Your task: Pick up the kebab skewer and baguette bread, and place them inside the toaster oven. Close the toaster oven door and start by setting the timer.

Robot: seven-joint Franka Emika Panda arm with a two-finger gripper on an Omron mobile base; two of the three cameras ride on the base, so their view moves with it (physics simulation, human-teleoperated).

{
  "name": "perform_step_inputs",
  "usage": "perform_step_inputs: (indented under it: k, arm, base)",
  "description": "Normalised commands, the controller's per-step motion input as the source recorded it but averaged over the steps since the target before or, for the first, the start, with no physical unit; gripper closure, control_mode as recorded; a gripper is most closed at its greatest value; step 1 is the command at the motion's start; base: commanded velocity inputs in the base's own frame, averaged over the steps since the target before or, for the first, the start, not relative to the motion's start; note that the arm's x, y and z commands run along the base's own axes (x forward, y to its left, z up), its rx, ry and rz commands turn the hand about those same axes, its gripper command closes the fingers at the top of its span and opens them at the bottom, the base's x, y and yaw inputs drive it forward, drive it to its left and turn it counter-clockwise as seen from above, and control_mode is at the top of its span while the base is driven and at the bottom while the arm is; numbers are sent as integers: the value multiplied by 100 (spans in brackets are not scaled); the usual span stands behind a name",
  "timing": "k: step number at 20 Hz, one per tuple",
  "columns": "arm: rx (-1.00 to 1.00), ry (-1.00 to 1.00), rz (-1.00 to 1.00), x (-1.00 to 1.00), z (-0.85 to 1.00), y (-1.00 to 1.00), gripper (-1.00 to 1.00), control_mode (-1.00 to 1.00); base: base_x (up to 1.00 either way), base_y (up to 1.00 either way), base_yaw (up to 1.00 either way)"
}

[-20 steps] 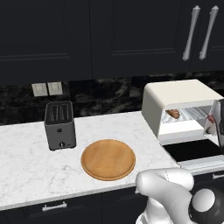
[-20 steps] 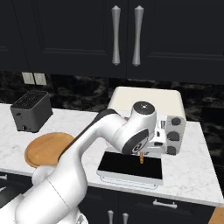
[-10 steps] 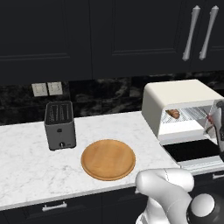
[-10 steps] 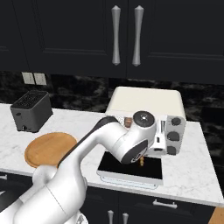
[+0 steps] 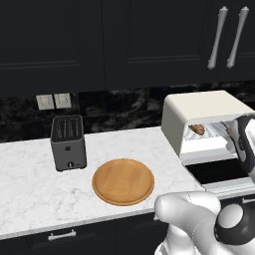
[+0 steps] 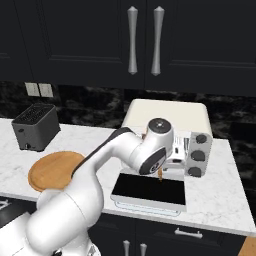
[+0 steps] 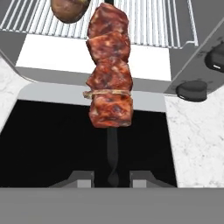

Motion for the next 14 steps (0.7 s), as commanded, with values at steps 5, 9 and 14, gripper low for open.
perform_step_inputs:
  k: [5, 9, 14]
  arm:
    - [0, 1, 0, 50, 0, 0, 100, -100]
    - [0, 9, 0, 21, -2, 0, 100, -100]
    - [0, 6, 0, 17, -8, 0, 100, -100]
  base:
    - [0, 0, 0]
    - [0, 0, 0]
    - [0, 0, 0]
